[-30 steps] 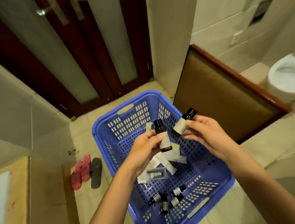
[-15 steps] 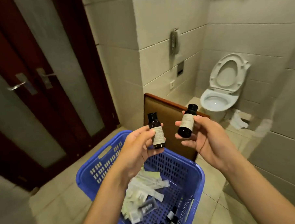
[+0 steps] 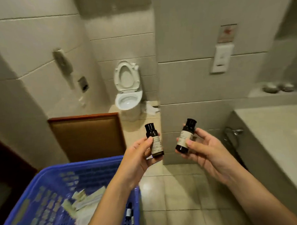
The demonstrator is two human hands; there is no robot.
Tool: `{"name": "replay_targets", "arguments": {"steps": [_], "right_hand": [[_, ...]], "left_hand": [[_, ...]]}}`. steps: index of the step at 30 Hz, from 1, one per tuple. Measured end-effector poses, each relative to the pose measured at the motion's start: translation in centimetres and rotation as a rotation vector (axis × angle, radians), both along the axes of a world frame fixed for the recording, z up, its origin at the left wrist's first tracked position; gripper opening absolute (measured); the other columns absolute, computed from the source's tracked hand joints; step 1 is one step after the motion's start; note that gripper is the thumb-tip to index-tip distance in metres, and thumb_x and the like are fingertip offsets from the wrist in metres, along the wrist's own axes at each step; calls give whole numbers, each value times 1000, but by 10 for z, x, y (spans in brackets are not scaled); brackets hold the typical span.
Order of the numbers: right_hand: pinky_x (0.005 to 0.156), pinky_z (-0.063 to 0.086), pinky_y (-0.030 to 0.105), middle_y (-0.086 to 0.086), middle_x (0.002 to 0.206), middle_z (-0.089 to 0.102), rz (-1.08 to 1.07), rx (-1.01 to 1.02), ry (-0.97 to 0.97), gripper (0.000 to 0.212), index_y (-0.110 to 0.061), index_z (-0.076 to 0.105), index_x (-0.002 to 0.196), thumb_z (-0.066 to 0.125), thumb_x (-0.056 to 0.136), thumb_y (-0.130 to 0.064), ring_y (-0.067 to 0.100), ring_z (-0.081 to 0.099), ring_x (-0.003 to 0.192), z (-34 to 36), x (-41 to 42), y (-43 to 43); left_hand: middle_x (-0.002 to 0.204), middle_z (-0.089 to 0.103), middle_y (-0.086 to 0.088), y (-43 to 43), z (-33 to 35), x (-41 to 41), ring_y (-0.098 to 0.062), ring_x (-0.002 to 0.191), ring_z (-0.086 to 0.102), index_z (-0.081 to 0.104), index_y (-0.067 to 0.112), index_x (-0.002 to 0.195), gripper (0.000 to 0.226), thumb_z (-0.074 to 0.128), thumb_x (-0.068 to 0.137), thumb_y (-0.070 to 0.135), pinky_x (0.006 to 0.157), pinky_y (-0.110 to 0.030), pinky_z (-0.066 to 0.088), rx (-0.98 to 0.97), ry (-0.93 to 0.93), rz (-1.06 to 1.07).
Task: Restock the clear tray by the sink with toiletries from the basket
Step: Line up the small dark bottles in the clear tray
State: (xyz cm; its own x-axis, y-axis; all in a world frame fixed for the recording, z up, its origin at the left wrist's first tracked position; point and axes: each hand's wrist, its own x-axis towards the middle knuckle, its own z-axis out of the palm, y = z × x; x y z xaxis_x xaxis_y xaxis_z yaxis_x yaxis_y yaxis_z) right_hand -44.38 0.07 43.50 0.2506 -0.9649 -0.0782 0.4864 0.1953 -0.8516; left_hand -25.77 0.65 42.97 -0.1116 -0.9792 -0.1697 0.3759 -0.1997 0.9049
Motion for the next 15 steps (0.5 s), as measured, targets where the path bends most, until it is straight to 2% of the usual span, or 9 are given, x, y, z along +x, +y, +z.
{"name": "replay_targets", "arguments": {"steps": [2, 4, 7, 12, 15], "right_hand": [[54, 57, 28, 18, 92, 70, -105, 14, -14, 88, -13, 68, 97, 97, 15, -24, 31, 71, 74, -6, -36, 11], [55, 57, 29, 19, 94, 68, -216, 40, -28, 94, -9, 63, 103, 97, 17, -24, 30, 71, 74, -13, -76, 26], [55, 57, 29, 14, 88, 71, -344, 63, -26, 95, -11, 61, 104, 97, 17, -28, 28, 71, 71, -27, -140, 55], [61, 58, 30, 11, 90, 70, -552, 142, 54, 95, -13, 60, 113, 95, 28, -34, 29, 70, 75, -56, -258, 127], [62, 57, 29, 13, 91, 68, -709, 220, 75, 89, -12, 60, 115, 95, 35, -29, 29, 68, 76, -73, -329, 181]], "left_hand": [[85, 52, -14, -3, -1, -41, -16, 71, 59, 66, 8, 98, 28, 56, 77, 23, 57, -24, 56, 16, -5, -98], [81, 61, -12, -1, -5, -86, -13, 66, 62, 64, 7, 97, 24, 56, 79, 21, 56, -23, 56, 27, -41, -216], [69, 69, 0, 7, -14, -157, -7, 59, 63, 64, 8, 95, 18, 48, 92, 15, 56, -20, 55, 34, -96, -375], [67, 68, 4, 33, -39, -279, -4, 59, 63, 67, 10, 93, 20, 47, 94, 13, 58, -19, 56, 103, -150, -552], [68, 68, 1, 58, -57, -360, -4, 58, 64, 67, 8, 91, 19, 48, 93, 11, 58, -20, 57, 178, -136, -648]]}}
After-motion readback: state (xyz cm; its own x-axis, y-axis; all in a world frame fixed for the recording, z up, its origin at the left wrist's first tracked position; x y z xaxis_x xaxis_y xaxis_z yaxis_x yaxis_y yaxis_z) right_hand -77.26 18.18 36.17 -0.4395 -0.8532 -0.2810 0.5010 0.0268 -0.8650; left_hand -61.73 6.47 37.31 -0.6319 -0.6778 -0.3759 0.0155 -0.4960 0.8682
